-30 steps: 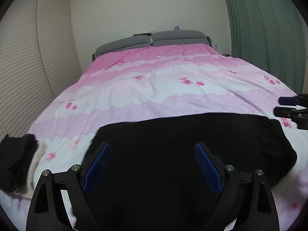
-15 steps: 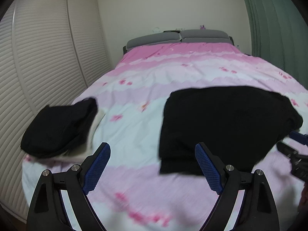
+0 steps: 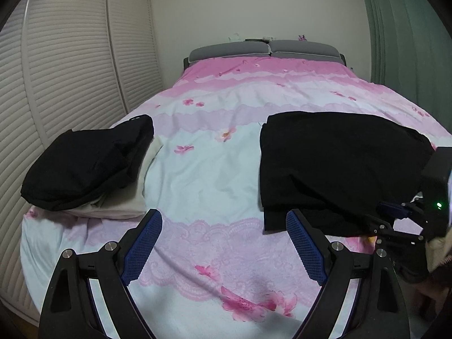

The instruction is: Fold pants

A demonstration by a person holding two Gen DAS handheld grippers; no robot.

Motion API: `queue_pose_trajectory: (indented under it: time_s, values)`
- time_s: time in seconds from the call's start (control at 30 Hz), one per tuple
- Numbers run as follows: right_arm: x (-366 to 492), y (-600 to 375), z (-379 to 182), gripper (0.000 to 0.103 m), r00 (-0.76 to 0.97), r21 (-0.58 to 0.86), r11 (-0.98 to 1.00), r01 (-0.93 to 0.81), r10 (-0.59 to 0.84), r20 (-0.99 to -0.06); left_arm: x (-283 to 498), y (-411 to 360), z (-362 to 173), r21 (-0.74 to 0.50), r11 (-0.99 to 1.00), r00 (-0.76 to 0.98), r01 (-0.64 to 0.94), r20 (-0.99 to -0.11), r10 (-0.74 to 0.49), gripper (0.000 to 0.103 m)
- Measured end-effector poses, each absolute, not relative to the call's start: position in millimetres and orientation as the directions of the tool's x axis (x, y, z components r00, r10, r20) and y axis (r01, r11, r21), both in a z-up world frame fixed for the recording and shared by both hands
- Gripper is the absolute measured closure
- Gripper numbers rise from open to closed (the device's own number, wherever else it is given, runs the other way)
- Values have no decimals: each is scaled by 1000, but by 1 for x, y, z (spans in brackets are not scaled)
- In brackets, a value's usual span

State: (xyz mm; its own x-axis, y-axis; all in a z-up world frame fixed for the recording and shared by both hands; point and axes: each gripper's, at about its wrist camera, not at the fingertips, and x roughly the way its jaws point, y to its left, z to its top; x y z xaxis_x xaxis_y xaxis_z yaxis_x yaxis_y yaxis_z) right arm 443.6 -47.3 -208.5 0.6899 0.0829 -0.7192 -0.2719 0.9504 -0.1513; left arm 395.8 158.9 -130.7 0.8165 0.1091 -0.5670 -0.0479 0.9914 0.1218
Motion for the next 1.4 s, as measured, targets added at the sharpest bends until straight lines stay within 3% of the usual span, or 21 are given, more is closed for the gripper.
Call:
queue_pose_trajectory:
  time_s: [0.03,0.07,0.43,0.57,0.67,0.7,0.83,1.0,1.4]
  values:
    - [443,-51,-210,84,684,-138,952,-273,91,-724,396,160,-132,115,992,815,-47,-569,105,13]
    - [442,-53,-211,98,682,-125,953,-275,101,-724,397,162,-133,104,993,814,-47,-573,99,13]
    - [410,-54,-204,101,664,-127,937,-327,132,-736,390,167,-136,69,997,807,-34,-587,68,13]
    - [416,-48,-207,93,654,-144,939,-312,102,-750,389,164,-137,83,996,800,-21,-596,67,13]
    - [411,-42,-190,55,716,-128,944,-304,138,-685,385,168,-136,88,995,802,-38,-591,83,13]
    - [411,-36,-184,50,733,-129,940,-314,154,-663,384,171,-136,83,995,800,-47,-593,87,13]
    - [422,3,-173,51,723,-101,899,-426,271,-635,384,188,-135,61,994,791,-89,-602,107,13]
    - [441,53,-179,58,692,-131,848,-513,319,-648,375,211,-130,59,988,797,-145,-585,152,13]
    - [472,89,-212,63,697,-257,833,-490,198,-689,386,246,-146,6,982,790,-190,-593,156,13]
